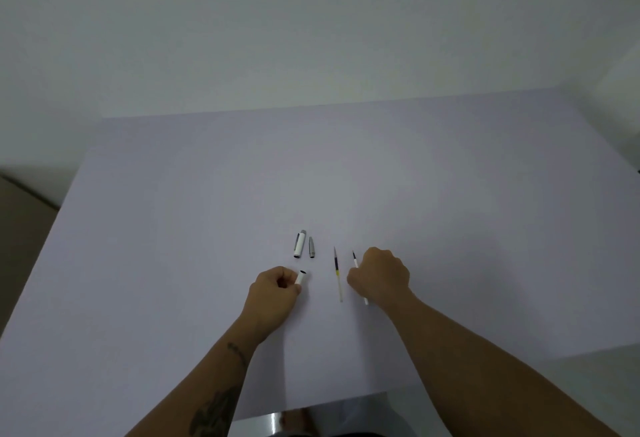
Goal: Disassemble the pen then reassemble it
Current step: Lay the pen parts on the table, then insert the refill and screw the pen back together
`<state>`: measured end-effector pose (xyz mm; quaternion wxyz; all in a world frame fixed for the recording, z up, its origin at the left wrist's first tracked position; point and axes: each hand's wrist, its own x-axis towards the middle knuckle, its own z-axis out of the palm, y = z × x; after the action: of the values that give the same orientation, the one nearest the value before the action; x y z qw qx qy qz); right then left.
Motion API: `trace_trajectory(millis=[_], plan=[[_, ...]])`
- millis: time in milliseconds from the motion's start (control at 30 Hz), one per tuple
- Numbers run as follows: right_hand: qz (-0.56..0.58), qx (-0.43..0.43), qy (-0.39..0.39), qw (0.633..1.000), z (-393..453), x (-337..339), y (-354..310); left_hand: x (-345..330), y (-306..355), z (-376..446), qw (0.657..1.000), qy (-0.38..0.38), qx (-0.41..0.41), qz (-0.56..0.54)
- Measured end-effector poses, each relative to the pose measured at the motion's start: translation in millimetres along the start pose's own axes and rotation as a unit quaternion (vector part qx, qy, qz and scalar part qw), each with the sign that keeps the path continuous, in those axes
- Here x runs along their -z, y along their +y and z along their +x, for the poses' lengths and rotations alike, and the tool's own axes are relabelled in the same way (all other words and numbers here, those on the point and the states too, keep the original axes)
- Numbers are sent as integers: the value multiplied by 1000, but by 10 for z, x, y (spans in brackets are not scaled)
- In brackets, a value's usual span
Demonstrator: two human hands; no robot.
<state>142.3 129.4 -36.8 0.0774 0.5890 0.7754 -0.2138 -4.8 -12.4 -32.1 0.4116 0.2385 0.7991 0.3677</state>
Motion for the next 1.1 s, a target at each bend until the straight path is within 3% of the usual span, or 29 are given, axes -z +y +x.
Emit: trace_trajectory(millis=[367,533,667,833,1100], plan=[[46,0,-31,998,-36,21,-21,4,33,-50,1000,-19,-4,-14],[281,39,29,959,-108,262,-423,78,97,-65,1000,-9,-15,-7],[396,55,18,917,-217,385,-673,124,97,-98,1000,-9,-14,-9],[434,36,-24,900,-302,323,-753,169,92,-110,999,3,-37,-2],[412,60,-111,902,-339,215,-737,201,77,-98,998,9,-40,-40]])
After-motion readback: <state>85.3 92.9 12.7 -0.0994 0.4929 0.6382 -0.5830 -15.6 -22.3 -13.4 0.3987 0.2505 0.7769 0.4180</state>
